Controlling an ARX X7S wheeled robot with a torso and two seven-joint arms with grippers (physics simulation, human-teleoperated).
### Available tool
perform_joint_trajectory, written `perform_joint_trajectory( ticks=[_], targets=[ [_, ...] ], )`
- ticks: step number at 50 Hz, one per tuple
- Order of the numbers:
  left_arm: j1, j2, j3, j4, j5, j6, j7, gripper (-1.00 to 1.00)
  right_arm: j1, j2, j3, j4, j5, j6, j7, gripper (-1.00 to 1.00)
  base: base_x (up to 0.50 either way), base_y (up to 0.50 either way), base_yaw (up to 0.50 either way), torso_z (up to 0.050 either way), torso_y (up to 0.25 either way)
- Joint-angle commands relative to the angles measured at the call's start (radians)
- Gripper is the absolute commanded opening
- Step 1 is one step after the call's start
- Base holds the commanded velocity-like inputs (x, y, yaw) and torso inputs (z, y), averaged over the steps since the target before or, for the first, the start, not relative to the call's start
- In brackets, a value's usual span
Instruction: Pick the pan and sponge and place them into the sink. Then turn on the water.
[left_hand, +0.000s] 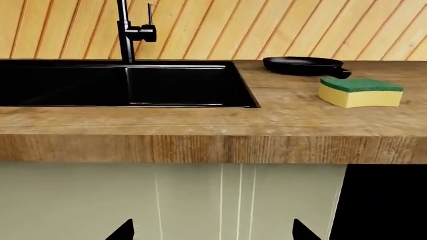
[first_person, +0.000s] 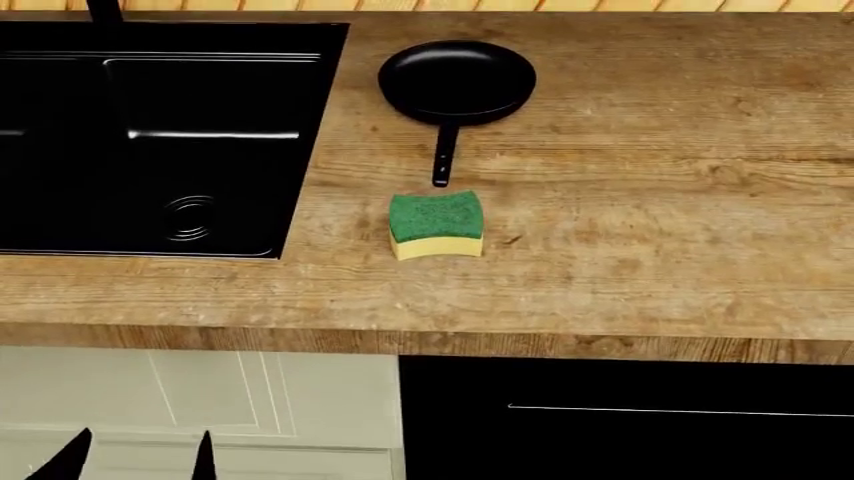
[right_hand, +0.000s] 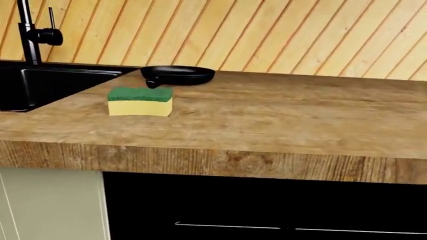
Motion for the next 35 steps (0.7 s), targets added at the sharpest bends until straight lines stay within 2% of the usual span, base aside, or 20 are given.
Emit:
perform_joint_trajectory(
  ticks=[1, 5, 10, 12, 17, 22, 27, 31, 35],
  targets=[
    [-0.098, -0.042, 0.019, 0.204, -0.049, -0.266, -0.008, 1.00, 0.053, 0.098, 0.072, -0.318, 0.095, 0.303, 0.002, 1.00, 0.00, 0.00, 0.00, 0.000, 0.000],
    [-0.171, -0.070, -0.009, 0.317, -0.118, -0.426, -0.004, 1.00, 0.127, 0.164, 0.127, -0.441, 0.157, 0.486, 0.003, 1.00, 0.00, 0.00, 0.00, 0.000, 0.000],
    [-0.291, -0.097, -0.012, 0.310, -0.156, -0.540, 0.020, 1.00, 0.208, 0.212, 0.190, -0.488, 0.250, 0.604, -0.041, 1.00, 0.00, 0.00, 0.00, 0.000, 0.000],
    [-0.348, -0.107, -0.022, 0.312, -0.198, -0.597, 0.047, 1.00, 0.266, 0.244, 0.218, -0.509, 0.275, 0.703, -0.027, 1.00, 0.00, 0.00, 0.00, 0.000, 0.000],
    [-0.441, -0.130, -0.019, 0.251, -0.189, -0.608, 0.071, 1.00, 0.330, 0.285, 0.252, -0.526, 0.311, 0.824, -0.013, 1.00, 0.00, 0.00, 0.00, 0.000, 0.000],
    [-0.467, -0.150, -0.036, 0.279, -0.213, -0.657, 0.073, 1.00, 0.326, 0.301, 0.274, -0.516, 0.315, 0.828, -0.017, 1.00, 0.12, 0.00, 0.00, 0.000, 0.000],
    [-0.472, -0.154, -0.026, 0.284, -0.207, -0.665, 0.068, 1.00, 0.315, 0.297, 0.309, -0.535, 0.330, 0.832, -0.011, 1.00, 0.43, 0.00, 0.00, 0.000, 0.000],
    [-0.465, -0.161, -0.024, 0.260, -0.200, -0.658, 0.069, 1.00, 0.313, 0.322, 0.272, -0.533, 0.301, 0.843, 0.000, 1.00, 0.50, 0.00, 0.00, 0.000, 0.000],
    [-0.468, -0.164, -0.023, 0.283, -0.209, -0.674, 0.067, 1.00, 0.312, 0.312, 0.292, -0.533, 0.316, 0.835, -0.006, 1.00, 0.50, 0.00, 0.00, 0.000, 0.000]
  ],
)
